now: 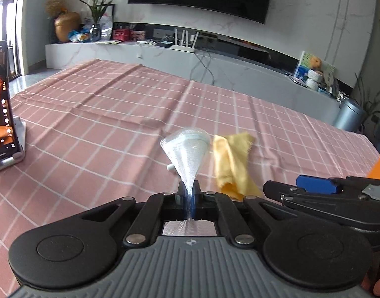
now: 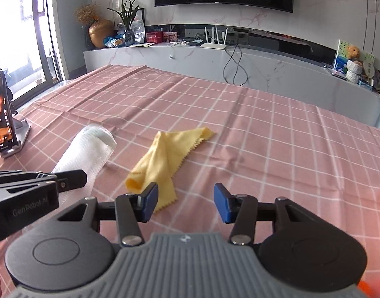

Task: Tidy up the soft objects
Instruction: 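Grasp the white mesh bag with the left tool while the right tool grasps the yellow cloth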

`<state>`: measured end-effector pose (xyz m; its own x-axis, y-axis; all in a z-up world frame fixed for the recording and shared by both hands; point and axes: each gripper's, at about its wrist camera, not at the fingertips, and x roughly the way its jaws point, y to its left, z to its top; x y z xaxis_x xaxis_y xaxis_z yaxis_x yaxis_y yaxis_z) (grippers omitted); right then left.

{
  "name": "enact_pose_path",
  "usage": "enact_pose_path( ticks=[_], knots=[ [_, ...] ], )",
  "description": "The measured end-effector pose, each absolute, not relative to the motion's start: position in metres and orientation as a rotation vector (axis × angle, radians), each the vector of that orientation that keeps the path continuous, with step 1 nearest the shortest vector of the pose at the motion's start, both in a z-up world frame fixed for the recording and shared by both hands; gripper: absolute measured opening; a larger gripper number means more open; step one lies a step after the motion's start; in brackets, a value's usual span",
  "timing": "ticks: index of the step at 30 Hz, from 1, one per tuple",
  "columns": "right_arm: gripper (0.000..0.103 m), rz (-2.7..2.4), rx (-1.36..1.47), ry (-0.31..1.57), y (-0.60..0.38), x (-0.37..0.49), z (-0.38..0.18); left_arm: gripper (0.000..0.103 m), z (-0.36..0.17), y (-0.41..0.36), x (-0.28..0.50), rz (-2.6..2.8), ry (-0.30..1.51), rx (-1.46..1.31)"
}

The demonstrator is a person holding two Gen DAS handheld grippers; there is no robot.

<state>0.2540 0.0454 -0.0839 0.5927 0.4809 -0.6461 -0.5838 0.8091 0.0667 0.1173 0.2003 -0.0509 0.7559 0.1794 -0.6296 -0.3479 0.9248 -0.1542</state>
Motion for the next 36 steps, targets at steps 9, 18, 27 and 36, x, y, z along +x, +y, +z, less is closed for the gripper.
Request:
enact_pose_path(
  ticks=[9, 18, 27, 36],
  knots=[
    [0.051, 0.641, -0.146, 0.750, 0.091, 0.288, -0.101, 0.003, -0.060, 0.235, 0.139, 0.340, 0.666, -0.303],
    [0.037, 0.666, -0.214, 0.717, 0.109, 0.288, -0.108, 0.003, -0.066, 0.239, 0.146, 0.323, 0.667, -0.336],
    [0.000, 0.678, -0.226, 0.725, 0.101, 0.284, -0.100, 0.003, -0.062, 0.231, 0.143, 0.305, 0.668, -0.341],
    [0.000, 0.666, -0.256, 0.595, 0.056, 0.240, -0.051, 0.003, -0.041, 0.215, 0.131, 0.282, 0.634, -0.330]
  ],
)
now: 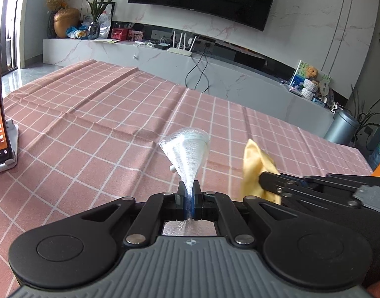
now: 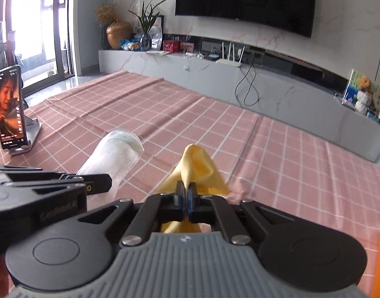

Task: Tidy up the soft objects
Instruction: 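Grasp the white mesh bag with the left tool while the right tool grasps the yellow cloth, then carry the mesh bag and yellow cloth into the box and open both tools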

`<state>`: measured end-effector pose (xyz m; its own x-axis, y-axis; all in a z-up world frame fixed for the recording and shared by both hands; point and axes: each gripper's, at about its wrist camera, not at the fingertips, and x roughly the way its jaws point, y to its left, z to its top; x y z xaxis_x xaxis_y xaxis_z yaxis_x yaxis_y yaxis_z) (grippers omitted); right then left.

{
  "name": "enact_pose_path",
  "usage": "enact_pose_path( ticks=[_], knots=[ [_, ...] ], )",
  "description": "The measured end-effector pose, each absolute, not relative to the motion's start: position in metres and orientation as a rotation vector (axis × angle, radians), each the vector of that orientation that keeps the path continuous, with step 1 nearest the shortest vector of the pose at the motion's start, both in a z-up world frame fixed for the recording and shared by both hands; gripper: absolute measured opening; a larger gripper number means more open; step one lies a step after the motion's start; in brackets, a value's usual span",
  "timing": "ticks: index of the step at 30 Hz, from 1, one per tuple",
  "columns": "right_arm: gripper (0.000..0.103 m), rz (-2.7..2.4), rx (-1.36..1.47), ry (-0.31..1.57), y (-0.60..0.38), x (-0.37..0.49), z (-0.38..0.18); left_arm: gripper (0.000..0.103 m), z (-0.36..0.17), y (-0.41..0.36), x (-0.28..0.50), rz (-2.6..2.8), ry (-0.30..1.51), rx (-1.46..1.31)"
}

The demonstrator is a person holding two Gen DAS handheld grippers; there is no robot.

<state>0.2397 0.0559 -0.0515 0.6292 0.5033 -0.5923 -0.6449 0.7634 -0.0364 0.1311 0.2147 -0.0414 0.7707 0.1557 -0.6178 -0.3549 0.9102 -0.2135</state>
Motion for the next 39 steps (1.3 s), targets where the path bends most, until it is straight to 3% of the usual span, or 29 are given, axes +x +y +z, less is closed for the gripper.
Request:
enact_pose_path(
  ticks=[20, 39],
  knots=[
    [0.000, 0.468, -0.185, 0.451, -0.120, 0.141, 0.033, 0.003, 0.036, 0.107, 0.086, 0.031, 0.527, -0.231],
    [0.000, 0.219, -0.103, 0.345, -0.264, 0.089, 0.073, 0.003, 0.066, 0.009, 0.080, -0.219, 0.448, -0.126]
  ],
)
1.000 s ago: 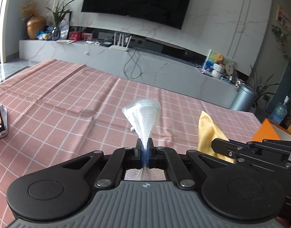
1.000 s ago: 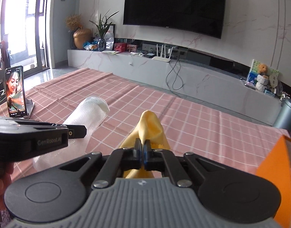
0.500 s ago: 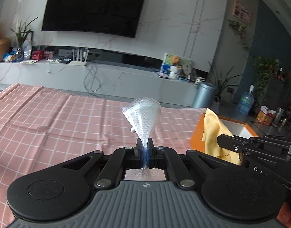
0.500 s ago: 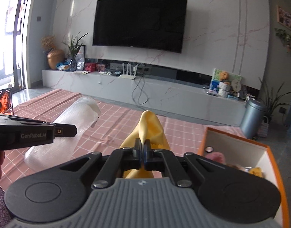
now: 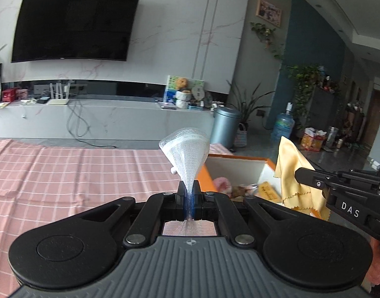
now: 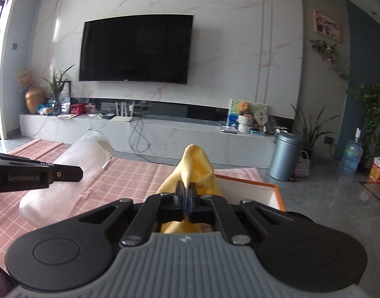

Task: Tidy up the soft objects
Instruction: 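Carry the mesh bag and yellow cloth into the box and open both tools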

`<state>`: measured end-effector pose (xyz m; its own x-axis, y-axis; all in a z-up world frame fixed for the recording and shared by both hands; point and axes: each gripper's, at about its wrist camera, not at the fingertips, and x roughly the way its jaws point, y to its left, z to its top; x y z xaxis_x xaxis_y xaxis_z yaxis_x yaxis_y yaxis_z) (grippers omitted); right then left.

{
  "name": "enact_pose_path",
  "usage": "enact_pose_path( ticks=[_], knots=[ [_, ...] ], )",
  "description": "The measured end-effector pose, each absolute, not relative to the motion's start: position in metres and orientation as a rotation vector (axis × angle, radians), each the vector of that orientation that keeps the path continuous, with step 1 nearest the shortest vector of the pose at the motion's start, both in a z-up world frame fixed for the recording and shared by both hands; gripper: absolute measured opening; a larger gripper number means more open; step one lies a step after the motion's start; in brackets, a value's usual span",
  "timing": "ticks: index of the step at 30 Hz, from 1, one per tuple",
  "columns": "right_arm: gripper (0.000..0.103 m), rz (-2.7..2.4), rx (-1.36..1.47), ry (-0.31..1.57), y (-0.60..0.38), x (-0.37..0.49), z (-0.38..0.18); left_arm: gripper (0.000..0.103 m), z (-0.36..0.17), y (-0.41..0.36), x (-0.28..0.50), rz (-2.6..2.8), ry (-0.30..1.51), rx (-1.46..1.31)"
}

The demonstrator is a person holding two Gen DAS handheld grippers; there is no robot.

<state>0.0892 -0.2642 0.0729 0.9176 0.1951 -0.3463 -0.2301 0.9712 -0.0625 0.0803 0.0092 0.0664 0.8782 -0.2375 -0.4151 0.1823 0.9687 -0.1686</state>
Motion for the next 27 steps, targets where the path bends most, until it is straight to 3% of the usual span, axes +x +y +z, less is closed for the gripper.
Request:
enact_pose_path(
  ticks=[10, 27],
  knots=[
    [0.000, 0.115, -0.048, 0.449, -0.330, 0.108, 0.060, 0.003, 0.072, -0.046, 0.115, -0.395, 0.453, -0.106],
    [0.000, 0.231, -0.058, 0.820, -0.349, 0.189, -0.003, 0.003, -0.002, -0.125, 0.194, -0.608, 0.810, -0.030]
  ],
)
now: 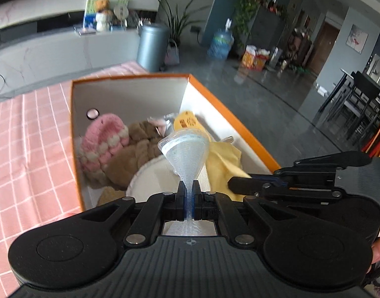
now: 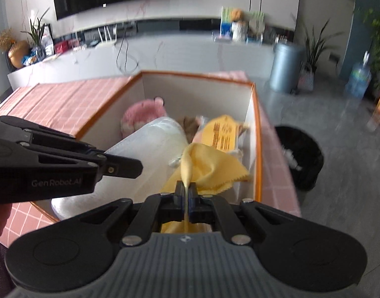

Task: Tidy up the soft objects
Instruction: 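Carry the mesh bag and yellow cloth into the box and open both tools, then move both tools back toward the crochet strawberry and pink ball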

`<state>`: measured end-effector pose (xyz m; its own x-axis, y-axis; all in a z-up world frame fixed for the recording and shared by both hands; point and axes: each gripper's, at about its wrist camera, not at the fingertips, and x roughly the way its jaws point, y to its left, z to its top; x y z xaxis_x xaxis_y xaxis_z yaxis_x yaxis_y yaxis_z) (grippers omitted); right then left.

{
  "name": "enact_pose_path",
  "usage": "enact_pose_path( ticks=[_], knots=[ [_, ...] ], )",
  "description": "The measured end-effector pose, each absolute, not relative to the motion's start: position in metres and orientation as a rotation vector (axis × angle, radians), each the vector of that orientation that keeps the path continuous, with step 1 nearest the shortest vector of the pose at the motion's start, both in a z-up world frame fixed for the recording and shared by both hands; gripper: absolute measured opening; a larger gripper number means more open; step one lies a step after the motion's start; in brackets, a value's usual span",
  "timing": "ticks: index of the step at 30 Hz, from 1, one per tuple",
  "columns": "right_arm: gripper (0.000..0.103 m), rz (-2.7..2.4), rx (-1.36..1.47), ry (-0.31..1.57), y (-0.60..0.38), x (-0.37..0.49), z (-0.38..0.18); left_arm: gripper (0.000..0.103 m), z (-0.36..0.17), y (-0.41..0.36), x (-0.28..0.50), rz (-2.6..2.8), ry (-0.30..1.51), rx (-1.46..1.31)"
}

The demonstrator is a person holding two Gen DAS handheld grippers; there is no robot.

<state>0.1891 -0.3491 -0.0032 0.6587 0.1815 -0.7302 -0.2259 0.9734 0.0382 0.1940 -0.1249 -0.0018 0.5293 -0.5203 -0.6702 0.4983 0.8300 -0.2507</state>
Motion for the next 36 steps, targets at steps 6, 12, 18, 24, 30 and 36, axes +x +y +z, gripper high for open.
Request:
enact_pose_path(
  ticks=[6, 12, 18, 24, 30, 36],
  knots=[
    [0.000, 0.259, -0.056, 0.895, -0.348, 0.202, -0.013, 0.003, -0.011, -0.137, 0.205, -0.604, 0.867, 0.059],
    [0.001, 0.253, -0.062, 0.941, -0.343, 0.209, -0.027, 0.007, -0.022, -0.150, 0.214, -0.607, 0.945, 0.127],
    [0.008, 0.256, -0.080, 0.930, -0.341, 0.207, -0.024, 0.022, -0.027, -0.146, 0.211, -0.595, 0.953, 0.114],
    [0.022, 0.241, -0.115, 0.899, -0.339, 0.200, -0.012, 0.041, -0.018, -0.141, 0.206, -0.562, 0.930, 0.123],
    [0.040, 0.197, -0.158, 0.832, -0.339, 0.185, 0.007, 0.058, -0.002, -0.129, 0.199, -0.548, 0.892, 0.086],
    [0.050, 0.155, -0.156, 0.699, -0.330, 0.157, 0.026, 0.061, 0.019, -0.111, 0.180, -0.535, 0.772, 0.008]
  ],
)
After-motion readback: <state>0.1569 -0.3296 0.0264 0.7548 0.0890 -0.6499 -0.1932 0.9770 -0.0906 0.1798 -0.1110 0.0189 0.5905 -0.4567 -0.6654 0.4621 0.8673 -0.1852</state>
